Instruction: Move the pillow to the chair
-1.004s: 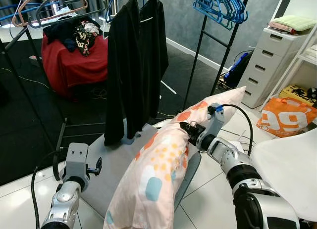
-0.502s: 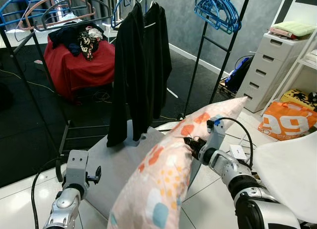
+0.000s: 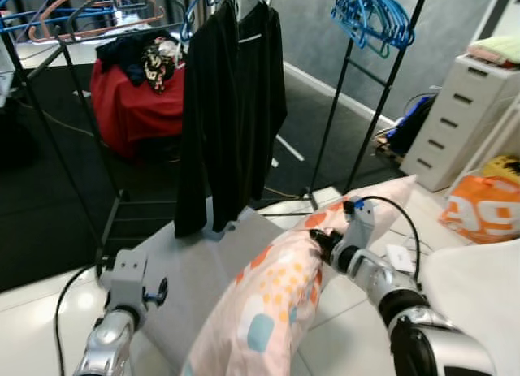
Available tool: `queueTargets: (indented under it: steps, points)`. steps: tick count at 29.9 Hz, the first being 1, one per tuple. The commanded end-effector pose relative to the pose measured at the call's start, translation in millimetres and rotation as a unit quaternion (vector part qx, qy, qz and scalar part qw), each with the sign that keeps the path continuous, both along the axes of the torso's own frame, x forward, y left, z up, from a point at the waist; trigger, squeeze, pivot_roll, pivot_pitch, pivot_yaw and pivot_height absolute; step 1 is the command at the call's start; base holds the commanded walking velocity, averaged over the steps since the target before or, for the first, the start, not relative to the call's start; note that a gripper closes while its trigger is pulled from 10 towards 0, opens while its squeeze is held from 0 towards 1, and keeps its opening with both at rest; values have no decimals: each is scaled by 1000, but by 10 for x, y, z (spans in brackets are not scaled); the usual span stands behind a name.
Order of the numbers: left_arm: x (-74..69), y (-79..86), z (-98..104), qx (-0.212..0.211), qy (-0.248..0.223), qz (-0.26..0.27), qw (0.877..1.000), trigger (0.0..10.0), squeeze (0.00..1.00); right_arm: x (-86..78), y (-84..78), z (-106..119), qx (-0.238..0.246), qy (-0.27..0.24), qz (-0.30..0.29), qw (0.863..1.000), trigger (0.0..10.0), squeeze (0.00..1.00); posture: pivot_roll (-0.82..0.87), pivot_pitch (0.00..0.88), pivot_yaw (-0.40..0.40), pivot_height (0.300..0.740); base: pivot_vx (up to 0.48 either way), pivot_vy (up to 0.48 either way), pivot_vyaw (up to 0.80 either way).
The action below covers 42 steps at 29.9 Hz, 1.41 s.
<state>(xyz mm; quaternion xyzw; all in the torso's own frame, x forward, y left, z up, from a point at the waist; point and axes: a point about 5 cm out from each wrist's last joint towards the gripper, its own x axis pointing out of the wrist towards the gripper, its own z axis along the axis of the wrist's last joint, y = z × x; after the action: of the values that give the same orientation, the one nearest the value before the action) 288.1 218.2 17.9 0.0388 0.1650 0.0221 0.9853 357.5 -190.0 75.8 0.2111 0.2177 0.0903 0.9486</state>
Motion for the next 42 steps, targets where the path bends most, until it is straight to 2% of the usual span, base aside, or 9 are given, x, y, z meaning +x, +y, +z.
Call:
queueTargets:
  steps: [1, 28, 33, 37, 42]
  points:
    - [-28, 9, -34, 1, 8, -1, 1000, 10000, 0, 114, -1, 209, -9, -52, -2, 999, 10000, 0, -139, 0, -65, 740, 0, -480, 0]
    - [20, 8, -2, -3, 4, 0, 1000, 10000, 0, 137, -41, 237, -35, -48, -8, 998, 10000, 0, -140, 0, -69, 740, 0, -480, 0]
    - [31, 10, 18, -6, -3, 5, 1000, 10000, 0, 107, -126, 191, -65, -30, -18, 997, 10000, 0, -147, 0, -77, 740, 0, -397, 0]
    - [39, 5, 25, -10, -6, 6, 1000, 10000, 0, 60, -205, 116, -89, 3, -28, 996, 10000, 0, -162, 0, -75, 740, 0, 0, 0]
    - [53, 5, 32, -13, -7, 7, 1000, 10000, 0, 9, -228, 34, -102, 31, -21, 994, 10000, 0, -161, 0, -72, 740, 0, 0, 0]
